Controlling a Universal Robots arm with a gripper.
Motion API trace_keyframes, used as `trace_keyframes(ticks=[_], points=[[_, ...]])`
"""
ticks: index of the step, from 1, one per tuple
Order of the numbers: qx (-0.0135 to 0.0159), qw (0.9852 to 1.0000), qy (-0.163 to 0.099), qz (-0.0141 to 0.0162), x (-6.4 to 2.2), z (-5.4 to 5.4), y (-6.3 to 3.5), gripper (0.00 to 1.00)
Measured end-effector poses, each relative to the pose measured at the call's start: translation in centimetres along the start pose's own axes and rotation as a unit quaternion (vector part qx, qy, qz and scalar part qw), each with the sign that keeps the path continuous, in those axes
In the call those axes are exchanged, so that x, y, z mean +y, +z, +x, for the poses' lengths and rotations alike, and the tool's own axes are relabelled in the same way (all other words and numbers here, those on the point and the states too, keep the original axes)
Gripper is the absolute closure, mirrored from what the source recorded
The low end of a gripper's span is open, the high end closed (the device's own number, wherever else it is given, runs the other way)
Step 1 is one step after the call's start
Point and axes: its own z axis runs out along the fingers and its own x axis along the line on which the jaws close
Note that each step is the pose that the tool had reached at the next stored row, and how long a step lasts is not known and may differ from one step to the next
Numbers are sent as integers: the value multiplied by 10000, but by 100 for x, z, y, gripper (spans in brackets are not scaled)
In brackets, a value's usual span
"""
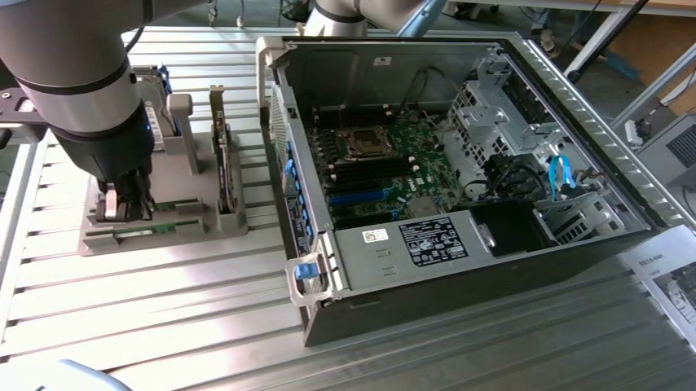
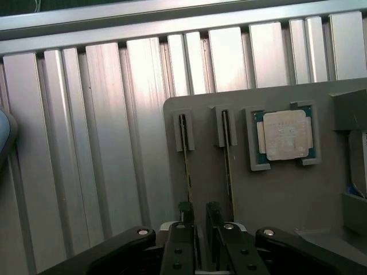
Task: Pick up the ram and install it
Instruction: 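Pick up the ram and move it above insertion slot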
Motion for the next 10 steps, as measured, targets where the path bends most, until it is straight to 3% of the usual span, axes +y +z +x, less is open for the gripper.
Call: trace_keyframes(ticks=[10], points=[[0, 10000, -2, 0, -4, 28, 16, 76]])
